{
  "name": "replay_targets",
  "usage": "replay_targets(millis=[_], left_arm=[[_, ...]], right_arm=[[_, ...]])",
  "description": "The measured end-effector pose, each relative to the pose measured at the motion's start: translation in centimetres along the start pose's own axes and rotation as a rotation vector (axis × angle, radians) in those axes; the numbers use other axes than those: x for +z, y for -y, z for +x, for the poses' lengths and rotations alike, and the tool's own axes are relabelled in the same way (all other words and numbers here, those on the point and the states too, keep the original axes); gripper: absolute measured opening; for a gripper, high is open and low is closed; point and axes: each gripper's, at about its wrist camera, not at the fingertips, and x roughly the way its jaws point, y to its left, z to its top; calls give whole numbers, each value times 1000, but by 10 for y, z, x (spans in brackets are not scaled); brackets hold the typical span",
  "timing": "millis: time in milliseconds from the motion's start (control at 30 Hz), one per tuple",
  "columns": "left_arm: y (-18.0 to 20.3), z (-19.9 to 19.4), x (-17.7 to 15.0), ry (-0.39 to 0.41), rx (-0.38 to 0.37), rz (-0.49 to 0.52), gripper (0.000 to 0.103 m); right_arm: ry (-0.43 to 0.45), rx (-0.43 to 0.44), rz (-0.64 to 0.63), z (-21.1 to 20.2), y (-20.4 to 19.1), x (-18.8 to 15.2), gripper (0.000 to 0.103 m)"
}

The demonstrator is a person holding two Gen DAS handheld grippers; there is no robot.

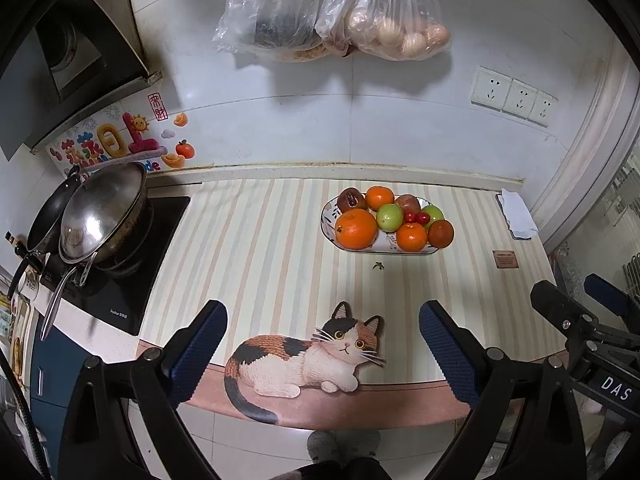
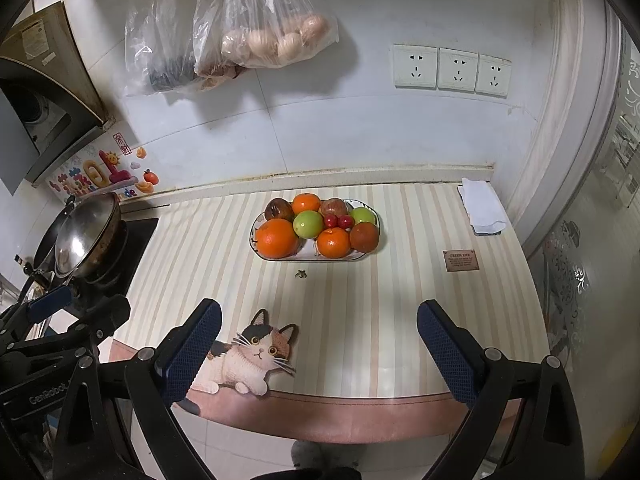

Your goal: Organize fruits

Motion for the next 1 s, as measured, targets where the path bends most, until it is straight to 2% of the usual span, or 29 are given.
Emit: replay_targets(millis=[1000], left_arm=[[-4, 0, 3, 7, -10, 7, 98]], right_arm=[[-9, 5, -17, 5, -6, 1, 100]])
